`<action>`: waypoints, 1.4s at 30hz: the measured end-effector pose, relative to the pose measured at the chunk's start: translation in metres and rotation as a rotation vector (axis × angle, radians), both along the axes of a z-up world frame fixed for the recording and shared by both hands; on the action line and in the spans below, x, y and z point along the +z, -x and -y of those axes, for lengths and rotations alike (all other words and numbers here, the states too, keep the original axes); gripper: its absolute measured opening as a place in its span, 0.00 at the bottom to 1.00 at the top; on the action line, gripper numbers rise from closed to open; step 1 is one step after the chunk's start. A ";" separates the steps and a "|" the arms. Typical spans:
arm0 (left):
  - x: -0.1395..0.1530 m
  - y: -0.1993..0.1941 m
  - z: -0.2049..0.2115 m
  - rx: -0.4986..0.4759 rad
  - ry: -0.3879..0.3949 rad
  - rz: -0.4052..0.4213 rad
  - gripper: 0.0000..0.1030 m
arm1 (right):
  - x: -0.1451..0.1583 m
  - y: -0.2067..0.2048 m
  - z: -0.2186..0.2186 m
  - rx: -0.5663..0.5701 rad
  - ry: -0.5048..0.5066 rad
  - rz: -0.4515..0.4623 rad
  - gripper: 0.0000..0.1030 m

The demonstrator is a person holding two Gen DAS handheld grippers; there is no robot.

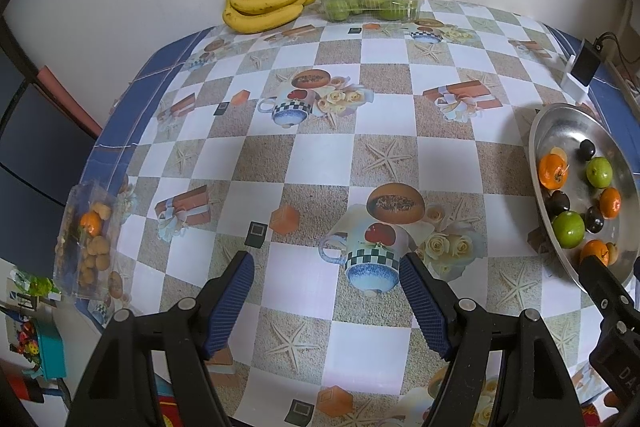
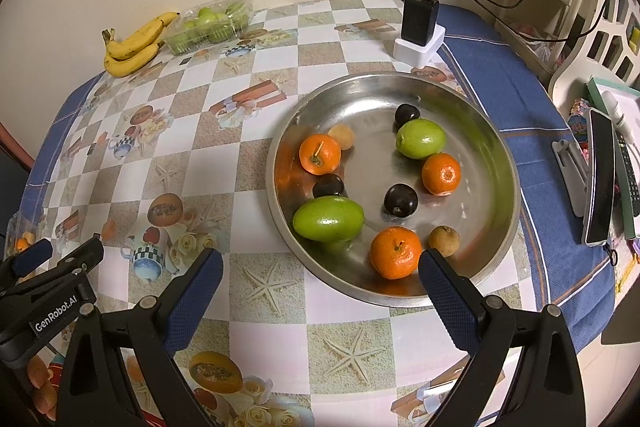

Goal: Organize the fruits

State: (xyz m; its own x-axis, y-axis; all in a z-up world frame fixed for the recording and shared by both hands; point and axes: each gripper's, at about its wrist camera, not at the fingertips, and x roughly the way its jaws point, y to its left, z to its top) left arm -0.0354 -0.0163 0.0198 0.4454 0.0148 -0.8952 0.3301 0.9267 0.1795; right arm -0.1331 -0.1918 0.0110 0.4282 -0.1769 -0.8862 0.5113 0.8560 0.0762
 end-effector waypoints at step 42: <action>-0.001 -0.001 0.001 0.002 0.000 -0.010 0.76 | -0.002 -0.002 0.000 -0.003 0.004 -0.018 0.95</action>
State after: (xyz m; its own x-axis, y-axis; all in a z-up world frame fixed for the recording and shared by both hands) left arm -0.0348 -0.0172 0.0189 0.4364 0.0160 -0.8996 0.3298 0.9274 0.1765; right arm -0.1314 -0.1916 0.0091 0.4113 -0.1813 -0.8933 0.5149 0.8549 0.0636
